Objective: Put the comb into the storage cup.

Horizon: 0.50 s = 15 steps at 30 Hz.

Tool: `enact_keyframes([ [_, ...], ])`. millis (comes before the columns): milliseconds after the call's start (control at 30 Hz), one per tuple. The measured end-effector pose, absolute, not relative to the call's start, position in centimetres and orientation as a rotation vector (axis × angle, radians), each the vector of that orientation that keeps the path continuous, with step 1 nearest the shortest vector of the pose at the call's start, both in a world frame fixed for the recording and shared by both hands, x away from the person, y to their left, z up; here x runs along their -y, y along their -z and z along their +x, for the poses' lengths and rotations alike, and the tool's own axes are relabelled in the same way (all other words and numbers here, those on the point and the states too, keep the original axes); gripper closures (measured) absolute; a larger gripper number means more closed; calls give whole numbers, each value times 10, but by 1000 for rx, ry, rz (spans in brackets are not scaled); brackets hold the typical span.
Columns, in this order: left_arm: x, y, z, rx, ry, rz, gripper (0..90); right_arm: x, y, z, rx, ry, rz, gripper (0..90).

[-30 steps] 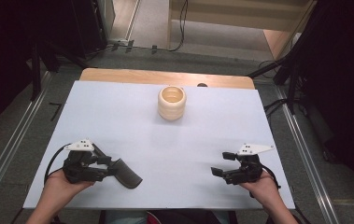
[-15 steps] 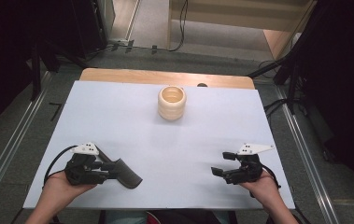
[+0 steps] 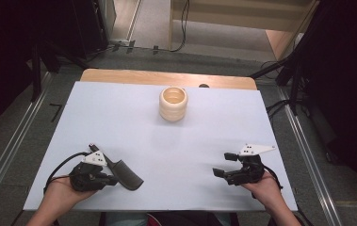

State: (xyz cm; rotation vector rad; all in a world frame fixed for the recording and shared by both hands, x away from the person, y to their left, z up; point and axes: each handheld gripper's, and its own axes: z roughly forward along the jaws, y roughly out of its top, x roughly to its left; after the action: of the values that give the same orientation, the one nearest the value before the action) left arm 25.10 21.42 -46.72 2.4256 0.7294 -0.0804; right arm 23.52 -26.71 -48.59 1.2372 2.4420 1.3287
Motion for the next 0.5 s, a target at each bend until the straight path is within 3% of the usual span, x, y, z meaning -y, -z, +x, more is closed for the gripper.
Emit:
enact_keyframes([
  [500,-205,485,262,-697,115,2470,900,268,486,236,-2440,-1323,1241,138],
])
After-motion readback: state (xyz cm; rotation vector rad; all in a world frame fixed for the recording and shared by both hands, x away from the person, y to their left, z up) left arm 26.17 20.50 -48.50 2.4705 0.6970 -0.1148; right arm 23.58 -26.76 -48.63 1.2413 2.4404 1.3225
